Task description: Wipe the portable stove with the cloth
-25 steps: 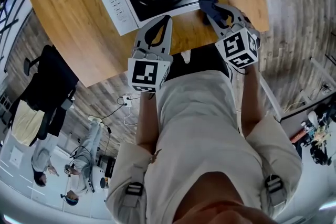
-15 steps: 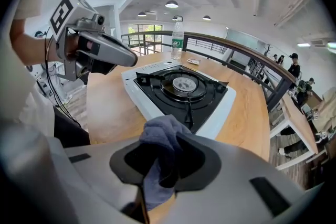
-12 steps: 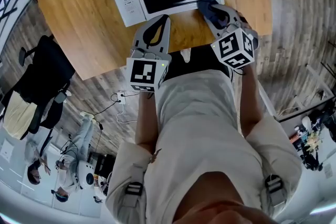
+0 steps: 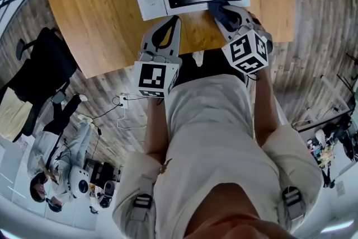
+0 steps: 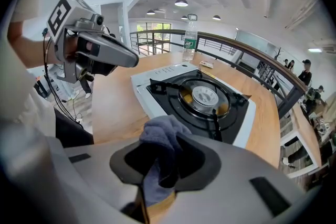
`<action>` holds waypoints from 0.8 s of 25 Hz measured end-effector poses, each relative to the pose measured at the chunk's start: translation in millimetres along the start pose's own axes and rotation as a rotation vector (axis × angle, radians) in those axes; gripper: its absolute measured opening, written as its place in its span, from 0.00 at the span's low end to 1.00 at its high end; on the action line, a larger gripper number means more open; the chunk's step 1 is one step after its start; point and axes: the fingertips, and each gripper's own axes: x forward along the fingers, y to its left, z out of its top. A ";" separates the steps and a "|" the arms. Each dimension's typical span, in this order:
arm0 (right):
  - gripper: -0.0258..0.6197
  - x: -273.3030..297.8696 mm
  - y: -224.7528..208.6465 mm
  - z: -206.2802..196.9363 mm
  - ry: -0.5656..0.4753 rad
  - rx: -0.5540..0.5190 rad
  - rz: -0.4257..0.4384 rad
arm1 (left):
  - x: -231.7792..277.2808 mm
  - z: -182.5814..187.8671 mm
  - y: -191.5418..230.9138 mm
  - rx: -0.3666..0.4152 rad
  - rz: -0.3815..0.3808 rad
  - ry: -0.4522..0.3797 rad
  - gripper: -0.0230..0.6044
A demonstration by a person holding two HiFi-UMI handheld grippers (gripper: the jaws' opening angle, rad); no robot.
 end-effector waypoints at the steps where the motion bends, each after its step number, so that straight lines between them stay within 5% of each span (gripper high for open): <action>1: 0.21 1.1 2.2 3.1 -0.002 -0.005 0.004 | -2.5 -0.4 2.1 -0.003 0.005 -0.002 0.07; 20: 0.21 30.8 48.5 55.7 -0.028 -0.075 0.064 | -51.1 -22.6 49.4 -0.053 0.083 -0.021 0.07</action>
